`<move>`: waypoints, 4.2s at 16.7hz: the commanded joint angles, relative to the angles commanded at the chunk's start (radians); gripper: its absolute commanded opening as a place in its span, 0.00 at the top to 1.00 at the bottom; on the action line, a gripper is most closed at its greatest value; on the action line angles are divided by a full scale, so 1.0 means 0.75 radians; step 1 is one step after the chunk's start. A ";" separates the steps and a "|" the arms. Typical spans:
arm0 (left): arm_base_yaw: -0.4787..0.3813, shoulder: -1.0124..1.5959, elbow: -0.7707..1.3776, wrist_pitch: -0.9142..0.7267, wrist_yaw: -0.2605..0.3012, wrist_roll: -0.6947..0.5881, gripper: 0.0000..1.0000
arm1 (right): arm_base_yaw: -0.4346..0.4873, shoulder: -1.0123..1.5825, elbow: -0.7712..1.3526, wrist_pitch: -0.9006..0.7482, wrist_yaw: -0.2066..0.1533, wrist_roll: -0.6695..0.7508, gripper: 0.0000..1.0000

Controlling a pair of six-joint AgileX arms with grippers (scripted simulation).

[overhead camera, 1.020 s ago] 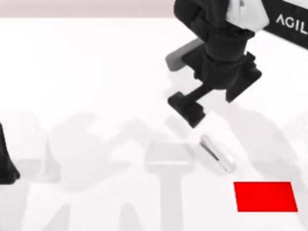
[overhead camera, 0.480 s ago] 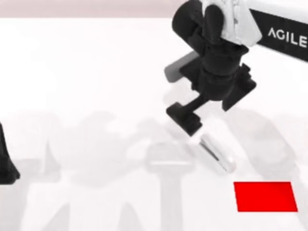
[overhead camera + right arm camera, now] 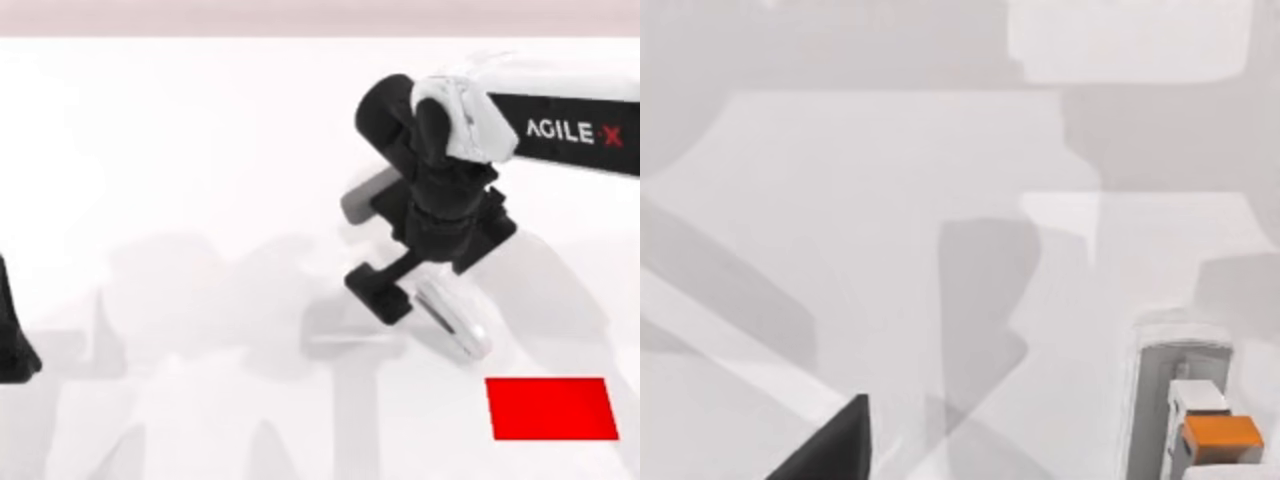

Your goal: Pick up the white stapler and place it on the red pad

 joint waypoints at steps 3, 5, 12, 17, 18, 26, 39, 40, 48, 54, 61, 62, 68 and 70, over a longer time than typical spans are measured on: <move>0.000 0.000 0.000 0.000 0.000 0.000 0.00 | 0.000 0.000 0.000 0.000 0.000 0.000 0.00; 0.000 0.000 0.000 0.000 0.000 0.000 0.00 | 0.000 0.000 0.000 0.000 0.000 0.000 0.15; 0.000 0.000 0.000 0.000 0.000 0.000 0.00 | 0.000 0.000 0.000 0.000 0.000 0.000 0.68; 0.000 0.000 0.000 0.000 0.000 0.000 0.00 | 0.000 0.000 0.000 0.000 0.000 0.000 1.00; 0.000 0.000 0.000 0.000 0.000 0.000 0.00 | 0.000 0.000 0.000 0.000 0.000 0.000 1.00; 0.000 0.000 0.000 0.000 0.000 0.000 0.00 | -0.003 -0.001 0.004 -0.005 0.000 0.001 1.00; 0.000 0.000 0.000 0.000 0.000 0.000 0.00 | 0.007 -0.098 0.382 -0.480 -0.001 -0.003 1.00; 0.000 0.000 0.000 0.000 0.000 0.000 0.00 | 0.001 -0.094 0.379 -0.476 -0.002 -0.001 1.00; 0.000 0.000 0.000 0.000 0.000 0.000 0.00 | -0.040 -0.300 0.246 -0.384 -0.007 0.387 1.00; 0.000 0.000 0.000 0.000 0.000 0.000 0.00 | -0.137 -0.595 -0.071 -0.293 -0.006 1.188 1.00; 0.000 0.000 0.000 0.000 0.000 0.000 0.00 | -0.270 -0.901 -0.544 -0.239 0.014 2.136 1.00; 0.000 0.000 0.000 0.000 0.000 0.000 0.00 | -0.287 -0.939 -0.602 -0.231 0.017 2.234 1.00; 0.000 0.000 0.000 0.000 0.000 0.000 0.00 | -0.356 -1.095 -0.820 -0.192 0.026 2.598 1.00; 0.000 0.000 0.000 0.000 0.000 0.000 0.00 | -0.360 -1.104 -0.831 -0.189 0.026 2.618 1.00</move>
